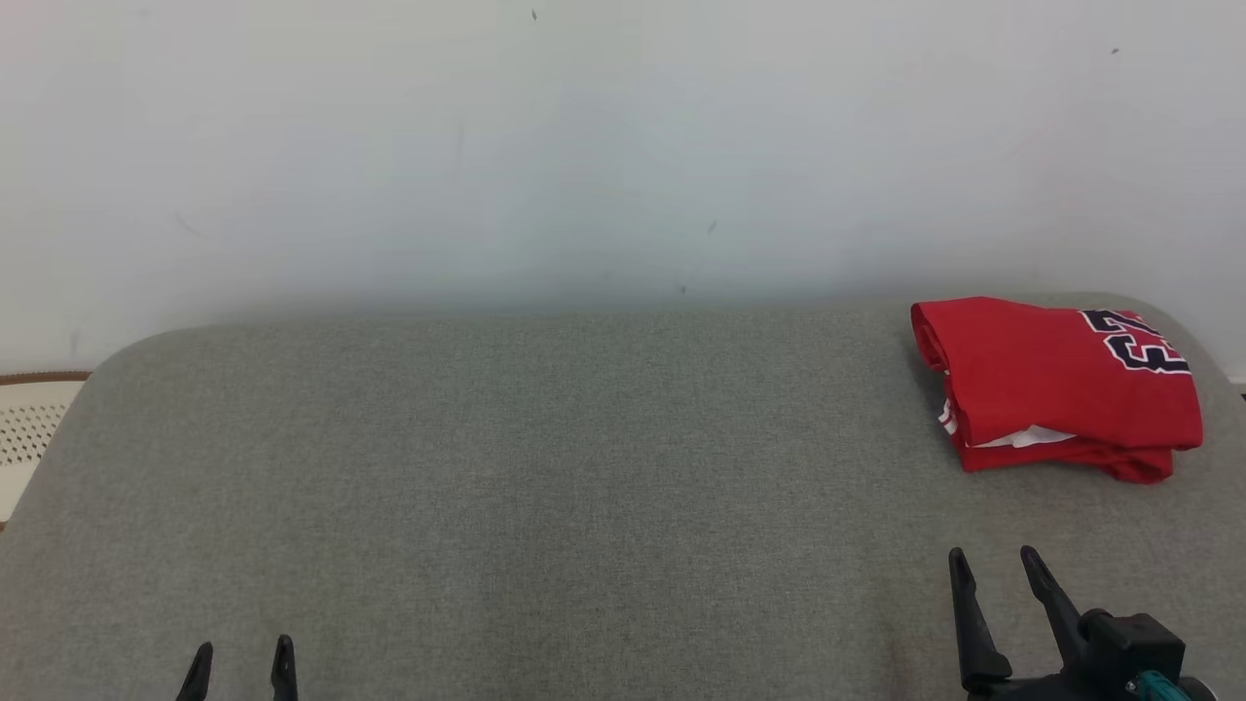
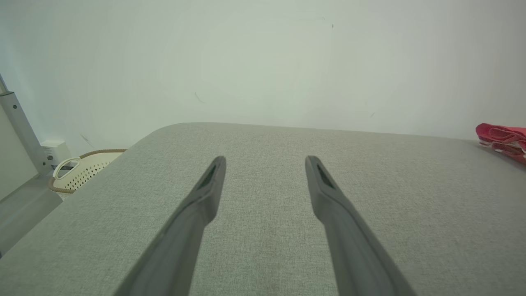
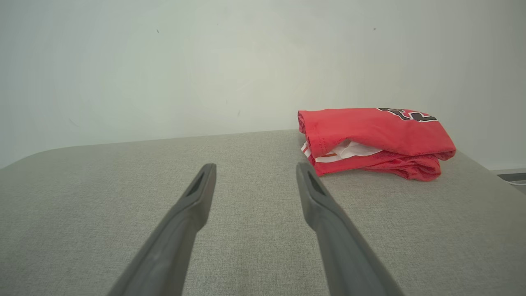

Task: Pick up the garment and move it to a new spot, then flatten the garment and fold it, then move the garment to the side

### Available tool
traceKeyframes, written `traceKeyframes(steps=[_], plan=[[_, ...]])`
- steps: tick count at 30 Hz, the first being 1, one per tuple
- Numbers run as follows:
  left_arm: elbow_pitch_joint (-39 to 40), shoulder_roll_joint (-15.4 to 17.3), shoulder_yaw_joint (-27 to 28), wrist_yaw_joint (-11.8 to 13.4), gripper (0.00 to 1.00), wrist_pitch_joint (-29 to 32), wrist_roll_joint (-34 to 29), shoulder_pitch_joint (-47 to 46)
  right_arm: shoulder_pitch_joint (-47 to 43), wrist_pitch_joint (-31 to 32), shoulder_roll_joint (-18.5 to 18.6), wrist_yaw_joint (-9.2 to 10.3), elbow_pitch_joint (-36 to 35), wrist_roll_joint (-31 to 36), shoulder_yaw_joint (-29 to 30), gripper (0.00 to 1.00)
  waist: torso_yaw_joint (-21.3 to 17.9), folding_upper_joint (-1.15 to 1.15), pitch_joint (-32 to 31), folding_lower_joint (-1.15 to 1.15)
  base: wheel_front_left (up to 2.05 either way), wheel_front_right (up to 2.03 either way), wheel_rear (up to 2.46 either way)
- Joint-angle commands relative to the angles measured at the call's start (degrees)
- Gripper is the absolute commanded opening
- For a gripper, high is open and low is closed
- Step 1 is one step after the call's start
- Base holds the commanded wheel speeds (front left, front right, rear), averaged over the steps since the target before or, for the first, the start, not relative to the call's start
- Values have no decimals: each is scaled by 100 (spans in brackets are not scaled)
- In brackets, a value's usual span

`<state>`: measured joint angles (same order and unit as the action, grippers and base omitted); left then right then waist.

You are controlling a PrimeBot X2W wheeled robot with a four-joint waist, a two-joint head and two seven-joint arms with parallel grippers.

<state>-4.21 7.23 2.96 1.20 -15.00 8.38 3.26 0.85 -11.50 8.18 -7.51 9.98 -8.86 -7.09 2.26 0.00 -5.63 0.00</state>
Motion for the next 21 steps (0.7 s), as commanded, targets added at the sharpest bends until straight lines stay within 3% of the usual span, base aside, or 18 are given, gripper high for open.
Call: traceKeyframes(steps=[1,21], plan=[[-36,60,1,38,100,-23,-54,34,-58,37,-11,4,-55,47,5,100,-29,0,-28,0,0,0,0],[-89,92,-28,106,100,-9,97,114,-41,125,36,4,-149,-72,-182,100,-78,0,-50,0,0,0,0]])
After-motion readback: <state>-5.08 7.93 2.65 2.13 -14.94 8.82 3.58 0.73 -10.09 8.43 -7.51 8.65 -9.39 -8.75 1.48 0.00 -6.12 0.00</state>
